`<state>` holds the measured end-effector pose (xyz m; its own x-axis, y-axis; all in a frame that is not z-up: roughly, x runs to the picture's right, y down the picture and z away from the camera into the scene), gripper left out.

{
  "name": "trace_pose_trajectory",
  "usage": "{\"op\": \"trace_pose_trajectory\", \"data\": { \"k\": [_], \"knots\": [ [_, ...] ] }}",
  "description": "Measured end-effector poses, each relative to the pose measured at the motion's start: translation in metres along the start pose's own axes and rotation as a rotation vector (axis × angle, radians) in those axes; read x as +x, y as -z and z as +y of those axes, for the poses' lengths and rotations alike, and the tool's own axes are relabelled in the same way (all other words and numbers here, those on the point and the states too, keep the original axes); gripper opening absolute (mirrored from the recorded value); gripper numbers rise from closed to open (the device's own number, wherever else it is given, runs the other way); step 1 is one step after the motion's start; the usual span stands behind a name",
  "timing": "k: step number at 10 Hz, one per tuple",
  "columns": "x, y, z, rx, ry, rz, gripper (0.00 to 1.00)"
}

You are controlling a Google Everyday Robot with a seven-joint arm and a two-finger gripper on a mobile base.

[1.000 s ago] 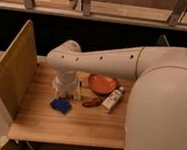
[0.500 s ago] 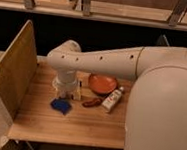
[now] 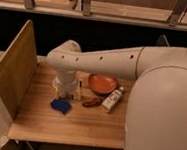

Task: Knock the eraser over

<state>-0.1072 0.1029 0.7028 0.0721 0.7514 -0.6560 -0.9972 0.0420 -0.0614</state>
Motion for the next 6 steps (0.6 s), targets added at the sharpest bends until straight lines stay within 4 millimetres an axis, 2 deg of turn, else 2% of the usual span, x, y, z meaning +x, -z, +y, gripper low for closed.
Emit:
{"op": "trace_pose_trajectory", "data": {
  "k": [2, 3, 6],
  "knots": [
    [0.0, 0.0, 0.0, 0.0, 0.0, 0.0, 0.64],
    [0.0, 0.0, 0.0, 0.0, 0.0, 0.0, 0.58],
    [0.0012, -0.0041, -0.001, 0.009, 0.004, 0.014, 0.26]
  ]
}}
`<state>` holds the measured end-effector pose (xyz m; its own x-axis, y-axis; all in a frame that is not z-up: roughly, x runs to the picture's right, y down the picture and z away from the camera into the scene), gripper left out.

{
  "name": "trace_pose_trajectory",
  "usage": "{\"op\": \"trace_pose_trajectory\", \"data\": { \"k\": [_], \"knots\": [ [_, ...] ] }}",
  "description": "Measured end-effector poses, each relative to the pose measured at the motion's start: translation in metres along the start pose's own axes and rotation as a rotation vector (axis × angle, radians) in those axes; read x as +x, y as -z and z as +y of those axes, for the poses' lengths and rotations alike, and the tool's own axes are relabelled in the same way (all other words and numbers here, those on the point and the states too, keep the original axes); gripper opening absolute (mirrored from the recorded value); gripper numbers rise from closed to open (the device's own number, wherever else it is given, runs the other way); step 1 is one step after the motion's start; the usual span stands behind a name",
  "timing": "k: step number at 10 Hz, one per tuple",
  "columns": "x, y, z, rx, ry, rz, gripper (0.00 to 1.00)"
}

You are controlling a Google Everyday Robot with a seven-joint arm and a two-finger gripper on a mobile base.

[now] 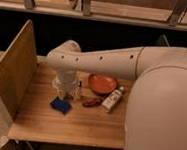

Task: Knock the eraser over

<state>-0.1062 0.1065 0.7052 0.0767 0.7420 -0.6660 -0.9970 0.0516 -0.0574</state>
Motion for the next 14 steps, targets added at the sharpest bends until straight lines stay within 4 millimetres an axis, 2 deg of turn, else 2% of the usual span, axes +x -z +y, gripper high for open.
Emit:
{"op": "trace_pose_trajectory", "data": {
  "k": [3, 8, 13, 14],
  "knots": [
    [-0.008, -0.015, 0.003, 0.005, 0.025, 0.053, 0.02],
    [-0.059, -0.029, -0.015, 0.051, 0.006, 0.149, 0.0],
    [-0.091, -0.051, -0.034, 0.083, -0.042, 0.249, 0.0],
    [-0.104, -0.053, -0.037, 0.087, -0.036, 0.225, 0.0]
  ]
}}
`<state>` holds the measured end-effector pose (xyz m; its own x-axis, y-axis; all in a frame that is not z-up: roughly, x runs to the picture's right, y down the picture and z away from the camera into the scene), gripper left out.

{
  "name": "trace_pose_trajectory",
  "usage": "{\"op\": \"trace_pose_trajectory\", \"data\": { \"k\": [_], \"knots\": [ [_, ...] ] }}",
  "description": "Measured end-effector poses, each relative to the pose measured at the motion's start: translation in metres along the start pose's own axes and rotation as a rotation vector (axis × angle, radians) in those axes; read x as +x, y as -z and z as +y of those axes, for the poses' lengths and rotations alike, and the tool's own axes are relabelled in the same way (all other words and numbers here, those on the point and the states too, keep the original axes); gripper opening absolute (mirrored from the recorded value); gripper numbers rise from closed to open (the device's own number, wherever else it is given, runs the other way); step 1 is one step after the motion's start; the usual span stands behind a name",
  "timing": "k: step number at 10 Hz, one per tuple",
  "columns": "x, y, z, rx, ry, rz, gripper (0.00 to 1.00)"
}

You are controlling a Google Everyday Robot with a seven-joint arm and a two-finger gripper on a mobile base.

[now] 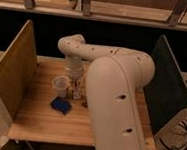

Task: Knock the eraser over

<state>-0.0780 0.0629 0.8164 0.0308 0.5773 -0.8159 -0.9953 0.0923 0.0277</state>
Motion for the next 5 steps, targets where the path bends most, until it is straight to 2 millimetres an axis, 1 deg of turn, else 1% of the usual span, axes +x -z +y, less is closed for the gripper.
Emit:
{"op": "trace_pose_trajectory", "data": {
  "k": [1, 2, 3, 4, 5],
  "knots": [
    [-0.014, 0.005, 0.0, 0.003, 0.017, -0.047, 0.0],
    [-0.032, 0.016, 0.002, 0.007, 0.056, -0.128, 0.0],
    [-0.043, 0.033, 0.009, 0.008, 0.109, -0.216, 0.0],
    [-0.049, 0.052, 0.018, 0.012, 0.17, -0.304, 0.0],
    [-0.05, 0.065, 0.025, 0.015, 0.207, -0.358, 0.0]
  ]
}}
